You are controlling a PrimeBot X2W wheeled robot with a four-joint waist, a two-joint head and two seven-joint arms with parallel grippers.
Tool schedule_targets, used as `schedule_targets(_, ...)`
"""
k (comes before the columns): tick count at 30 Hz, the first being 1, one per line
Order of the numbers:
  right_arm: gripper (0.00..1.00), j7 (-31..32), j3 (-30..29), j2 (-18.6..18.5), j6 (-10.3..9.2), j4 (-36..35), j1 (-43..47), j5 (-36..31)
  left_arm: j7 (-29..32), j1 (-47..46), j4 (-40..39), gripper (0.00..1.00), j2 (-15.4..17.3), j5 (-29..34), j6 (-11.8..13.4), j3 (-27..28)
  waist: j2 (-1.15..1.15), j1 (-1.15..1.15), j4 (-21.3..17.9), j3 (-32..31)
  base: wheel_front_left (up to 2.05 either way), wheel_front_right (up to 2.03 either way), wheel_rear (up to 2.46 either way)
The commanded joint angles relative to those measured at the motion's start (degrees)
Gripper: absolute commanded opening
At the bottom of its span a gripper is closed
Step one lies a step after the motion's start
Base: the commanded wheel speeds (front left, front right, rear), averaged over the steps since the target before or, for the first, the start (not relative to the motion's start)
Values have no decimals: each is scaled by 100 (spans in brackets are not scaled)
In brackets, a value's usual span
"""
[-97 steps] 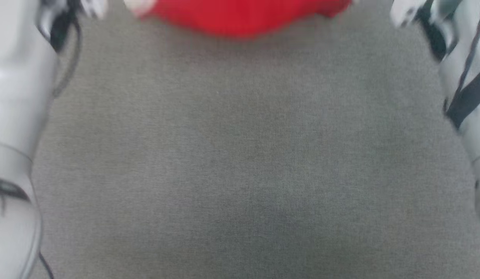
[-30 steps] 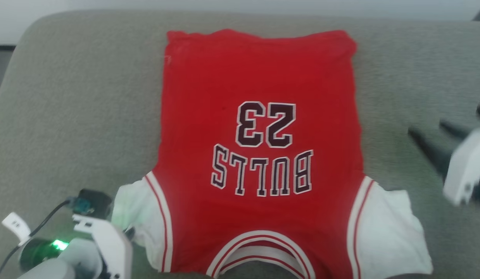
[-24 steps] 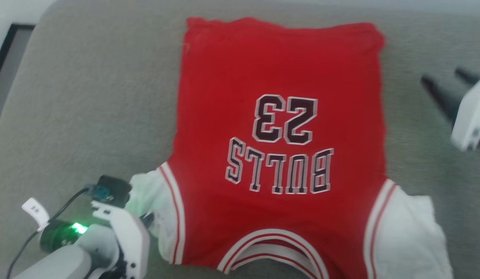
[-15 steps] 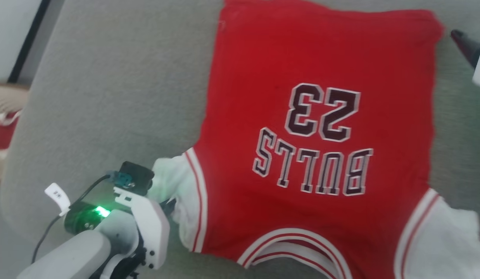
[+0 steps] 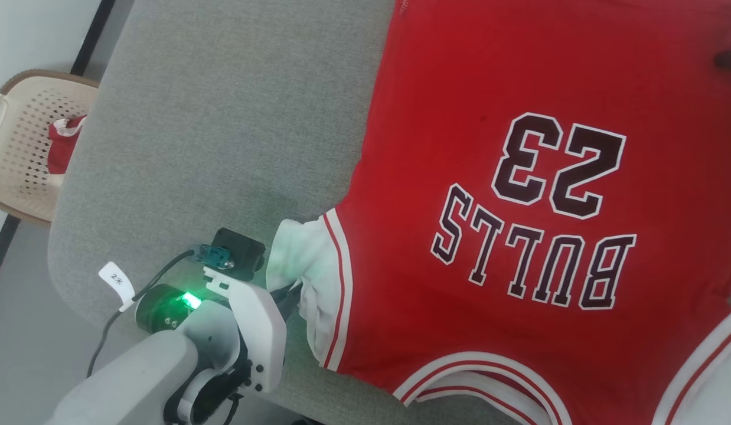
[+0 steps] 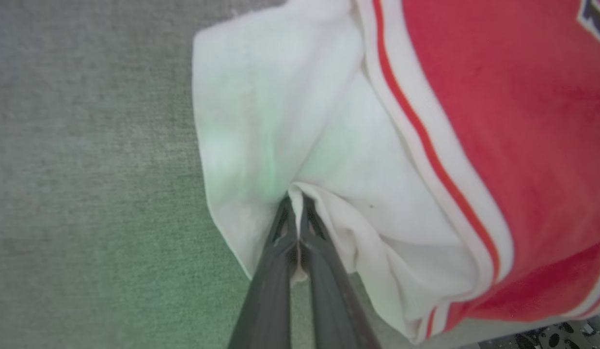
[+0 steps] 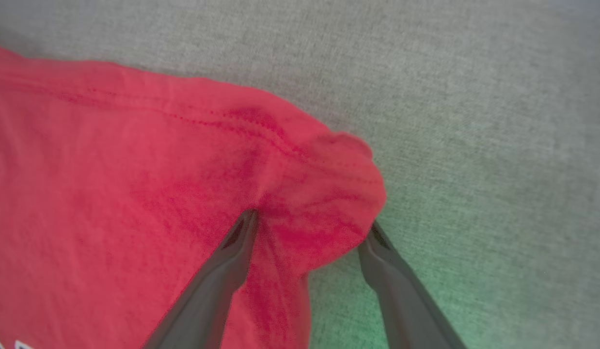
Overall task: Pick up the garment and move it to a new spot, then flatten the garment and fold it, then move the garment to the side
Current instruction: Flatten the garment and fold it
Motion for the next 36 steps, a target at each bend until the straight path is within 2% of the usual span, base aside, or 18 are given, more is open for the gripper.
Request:
schedule_targets(1, 0, 143, 73, 63, 0, 349, 281, -266, 38, 45, 299, 0, -37, 4, 1, -98, 0, 0, 14, 14, 0, 0, 0)
schedule_targets(5, 0, -53, -72, 75, 0, 393, 204, -569, -25, 24, 496, 0, -107, -21, -66, -89, 0, 0, -28, -55, 0, 0, 0)
schedule_targets(10, 0, -72, -37, 200, 1, 397, 141, -599, -68, 4, 622, 0, -54, -41, -105, -33, 0, 0, -193, -203, 0, 0, 0)
schedule_targets(15, 0, -105, 403, 332, 1, 163, 246, -248, -120, 31, 623, 0, 143, -66, -76, 84, 0, 0, -531, -470, 0, 0, 0)
schedule_targets(18, 0, -79, 873, 302, 1, -157, 447, 119, -97, 55, 548, 0, 294, -82, -29, 134, 0, 0, -782, -639, 0, 0, 0)
schedule_targets(22, 0, -4, 1387, 221, 1, -841, 937, 832, -61, 178, 409, 0, 510, -108, 45, 190, 0, 0, -1131, -879, 0, 0, 0)
schedule_targets(26, 0, 104, 1610, -1, 1, -1695, 1712, 1500, -34, 267, 274, 0, 664, -159, 126, 224, 0, 0, -1439, -1074, 0, 0, 0)
schedule_targets(31, 0, 215, 1554, -211, 1, -2893, 2823, 1895, 6, 403, 135, 0, 832, -194, 255, 253, 0, 0, -1795, -1257, 0, 0, 0)
schedule_targets(36, 0, 414, 1221, -118, 1, -3990, 3908, 2042, 62, 462, -20, 0, 963, -203, 331, 270, 0, 0, -2072, -1370, 0, 0, 0)
